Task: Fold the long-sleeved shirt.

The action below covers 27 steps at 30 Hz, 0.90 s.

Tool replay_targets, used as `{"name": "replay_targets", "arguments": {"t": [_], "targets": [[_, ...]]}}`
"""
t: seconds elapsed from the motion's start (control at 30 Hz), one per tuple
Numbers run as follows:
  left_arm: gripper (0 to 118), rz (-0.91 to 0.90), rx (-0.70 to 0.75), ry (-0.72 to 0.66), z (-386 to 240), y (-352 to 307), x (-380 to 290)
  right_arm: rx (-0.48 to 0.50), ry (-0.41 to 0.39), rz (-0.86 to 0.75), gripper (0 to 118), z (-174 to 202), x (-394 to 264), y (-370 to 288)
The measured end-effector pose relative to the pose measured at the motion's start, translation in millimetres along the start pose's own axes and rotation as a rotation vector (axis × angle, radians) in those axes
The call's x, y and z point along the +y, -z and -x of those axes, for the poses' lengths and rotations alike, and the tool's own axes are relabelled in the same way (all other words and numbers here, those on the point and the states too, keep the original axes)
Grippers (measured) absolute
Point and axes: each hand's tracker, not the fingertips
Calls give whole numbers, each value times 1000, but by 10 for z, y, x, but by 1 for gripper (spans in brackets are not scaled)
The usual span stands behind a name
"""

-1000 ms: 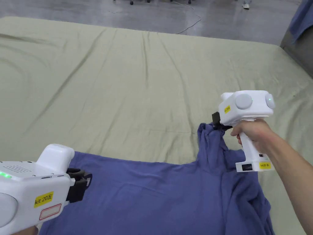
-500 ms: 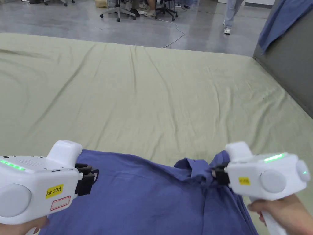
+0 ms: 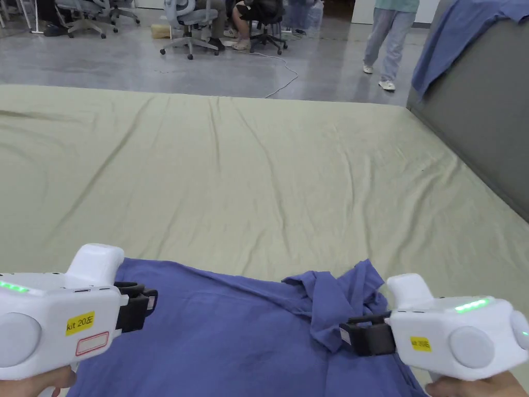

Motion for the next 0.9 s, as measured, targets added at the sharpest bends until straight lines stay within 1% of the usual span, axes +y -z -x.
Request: {"name": "replay_targets", "arguments": {"t": [0.03, 0.07, 0.1, 0.13, 0.2, 0.23, 0.27, 0.3, 0.33, 0.37, 0.4, 0.5, 0.53, 0.6, 0.67, 0.73, 0.8, 0.83, 0.87, 0.9], "targets": [[0, 1, -1, -5, -35, -2, -4, 11, 15, 1, 82, -18, -53, -101], [0, 4, -1, -9, -43, 14, -9, 19, 17, -1, 32, -28, -87, -162], [0, 8, -1, -11, -45, 38, -10, 18, 25, 1, 0, -22, -128, -174], [0, 11, -1, -12, -48, 63, -7, 15, 43, -15, 0, -63, -135, -199], [0, 13, -1, -13, 0, 143, 25, 21, 13, 9, 0, -186, -29, -206], [0, 13, -1, -11, 0, 162, 40, 8, 14, 2, 0, -148, 46, -104], [0, 13, 1, -9, 0, 185, 58, -31, 18, -16, 0, -200, 166, -47], [0, 15, 2, -6, 7, 218, 83, -44, 23, -26, 6, -272, 295, 22], [0, 16, 3, -4, 13, 242, 100, -55, 37, -34, 36, -359, 426, 102], [0, 18, 3, 0, 22, 273, 114, -71, 67, -34, 63, -423, 606, 259], [0, 21, 4, 3, 35, 311, 128, -79, 88, 12, 78, -524, 786, 454], [0, 35, 13, 19, 111, 483, 178, -101, 127, 92, 75, -747, 1118, 1013], [0, 36, 23, 24, 140, 546, 193, -117, 149, 122, 70, -812, 1181, 1196], [0, 33, 71, 27, 252, 718, 251, -143, 187, 190, 50, -934, 1257, 1570], [0, 46, 116, 37, 367, 882, 345, -167, 195, 254, 45, -974, 1232, 1895], [0, 49, 136, 26, 444, 1013, 454, -167, 213, 319, 41, -997, 1151, 2135], [0, 64, 175, 10, 622, 1228, 567, -169, 180, 293, 40, -947, 1117, 2170], [20, 96, 210, 1, 680, 1318, 626, -167, 175, 304, 37, -931, 1150, 2143], [54, 138, 252, -4, 784, 1464, 694, -145, 139, 313, 30, -913, 1169, 2113], [93, 183, 285, 5, 905, 1627, 749, -92, 99, 316, 17, -897, 1194, 2098]]}}
